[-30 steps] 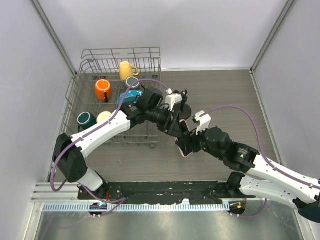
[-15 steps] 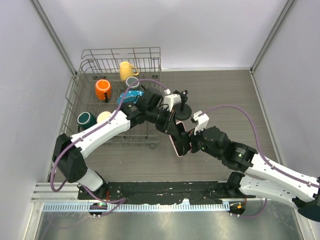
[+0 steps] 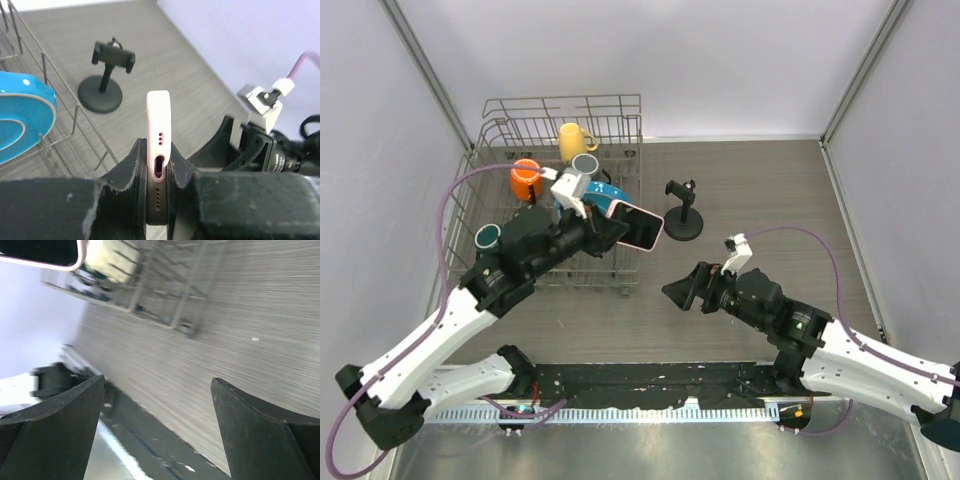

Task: Place the phone on the phone stand

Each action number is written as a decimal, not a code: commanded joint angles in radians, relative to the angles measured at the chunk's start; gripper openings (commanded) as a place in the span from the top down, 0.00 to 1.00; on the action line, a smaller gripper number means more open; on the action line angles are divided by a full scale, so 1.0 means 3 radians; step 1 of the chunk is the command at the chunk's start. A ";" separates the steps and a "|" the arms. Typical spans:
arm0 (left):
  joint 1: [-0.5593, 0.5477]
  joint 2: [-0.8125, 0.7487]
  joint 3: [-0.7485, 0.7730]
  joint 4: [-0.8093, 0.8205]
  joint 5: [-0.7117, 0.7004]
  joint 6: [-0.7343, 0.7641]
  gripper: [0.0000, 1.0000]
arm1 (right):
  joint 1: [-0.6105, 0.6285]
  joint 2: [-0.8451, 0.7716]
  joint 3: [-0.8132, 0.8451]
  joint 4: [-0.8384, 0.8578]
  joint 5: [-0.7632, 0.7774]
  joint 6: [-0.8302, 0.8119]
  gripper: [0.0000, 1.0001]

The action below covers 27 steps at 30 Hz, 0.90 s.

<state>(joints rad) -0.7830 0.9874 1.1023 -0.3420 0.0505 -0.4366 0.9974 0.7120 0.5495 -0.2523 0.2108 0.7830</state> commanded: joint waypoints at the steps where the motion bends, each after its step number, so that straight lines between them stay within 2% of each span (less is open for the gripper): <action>1: 0.0002 -0.0438 -0.0406 0.1123 -0.0409 -0.0594 1.00 | 0.0014 -0.0297 -0.0522 0.1924 -0.0334 0.0804 0.08; 3: 0.0002 -0.0545 -0.0539 0.1390 -0.0399 -0.1006 1.00 | 0.0014 -0.0267 -0.0736 0.2521 -0.0395 0.0872 0.08; 4: 0.0002 -0.0622 -0.0590 0.1482 -0.0394 -0.1136 1.00 | 0.0014 -0.0221 -0.0763 0.3009 -0.0421 0.0852 0.08; 6: 0.0002 -0.0678 -0.0734 0.1773 -0.0312 -0.1488 1.00 | 0.0014 -0.0083 -0.0636 0.3244 -0.0533 0.0694 0.07; 10: 0.0007 -0.0745 -0.0923 0.2177 -0.0179 -0.1816 1.00 | 0.0014 0.0239 -0.0313 0.3320 -0.0820 0.0443 0.08; 16: 0.0007 -0.0811 -0.1087 0.2459 0.0067 -0.1996 1.00 | 0.0009 0.0229 -0.0226 0.3572 -0.0417 0.0443 0.12; 20: 0.0002 -0.0837 -0.1219 0.2658 0.0194 -0.2103 1.00 | 0.0009 0.0214 -0.0201 0.3704 -0.0120 0.0468 0.25; 25: 0.0007 -0.0837 -0.1276 0.2863 0.0347 -0.2231 1.00 | 0.0014 0.0275 -0.0037 0.3623 -0.0038 0.0453 0.32; 27: -0.0003 -0.0822 -0.1271 0.2868 0.0399 -0.2247 1.00 | 0.0014 0.0331 0.0019 0.3618 -0.0012 0.0433 0.37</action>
<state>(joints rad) -0.7834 0.7578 0.7025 0.3408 0.1150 -1.0660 0.9977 0.7948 0.4847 0.7647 0.1486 0.9371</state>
